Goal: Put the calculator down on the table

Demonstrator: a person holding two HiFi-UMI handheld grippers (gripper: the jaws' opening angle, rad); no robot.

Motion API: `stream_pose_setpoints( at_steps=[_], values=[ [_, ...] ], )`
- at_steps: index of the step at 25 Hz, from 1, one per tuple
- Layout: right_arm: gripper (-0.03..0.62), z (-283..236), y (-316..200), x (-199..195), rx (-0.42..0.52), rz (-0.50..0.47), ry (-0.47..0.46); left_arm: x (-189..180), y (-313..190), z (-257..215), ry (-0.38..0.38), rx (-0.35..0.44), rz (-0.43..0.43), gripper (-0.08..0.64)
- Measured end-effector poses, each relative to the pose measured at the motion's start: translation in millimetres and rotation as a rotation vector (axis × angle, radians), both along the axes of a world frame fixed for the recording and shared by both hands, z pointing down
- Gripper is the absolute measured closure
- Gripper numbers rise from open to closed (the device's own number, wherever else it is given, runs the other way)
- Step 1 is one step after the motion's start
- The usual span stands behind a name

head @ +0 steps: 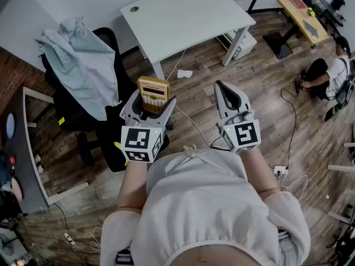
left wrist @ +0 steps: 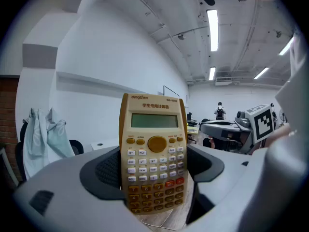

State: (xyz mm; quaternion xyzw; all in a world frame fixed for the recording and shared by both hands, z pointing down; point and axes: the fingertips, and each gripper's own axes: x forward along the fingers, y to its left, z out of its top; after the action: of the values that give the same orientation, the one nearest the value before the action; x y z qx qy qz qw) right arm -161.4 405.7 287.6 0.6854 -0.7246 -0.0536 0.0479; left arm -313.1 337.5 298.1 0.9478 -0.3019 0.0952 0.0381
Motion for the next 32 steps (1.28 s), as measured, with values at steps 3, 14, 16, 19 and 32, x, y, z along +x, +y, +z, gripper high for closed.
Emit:
stream_pose_setpoints(
  at_steps=[3, 14, 16, 19, 32],
  values=[
    [0.592, 0.0, 1.4, -0.1, 0.002, 0.011, 0.003, -2.0, 0.5, -0.8, 0.002, 0.000, -0.006, 0.164],
    [0.591, -0.1, -5.0, 5.2, 0.016, 0.027, -0.071, 1.0, -5.4, 1.6, 0.016, -0.016, -0.004, 0.164],
    [0.591, 1.1, -7.2, 9.8, 0.015, 0.031, -0.082, 4.5, -8.2, 3.4, 0.016, -0.018, 0.000, 0.164],
    [0.589, 8.8, -15.0, 18.5, -0.013, 0.036, -0.078, 11.1, -14.9, 9.7, 0.013, -0.029, -0.001, 0.164],
    [0.589, 33.4, -121.0, 115.1, -0.057, -0.085, -0.088, 99.2, -97.6, 29.4, -0.023, -0.052, -0.123, 0.164]
  ],
)
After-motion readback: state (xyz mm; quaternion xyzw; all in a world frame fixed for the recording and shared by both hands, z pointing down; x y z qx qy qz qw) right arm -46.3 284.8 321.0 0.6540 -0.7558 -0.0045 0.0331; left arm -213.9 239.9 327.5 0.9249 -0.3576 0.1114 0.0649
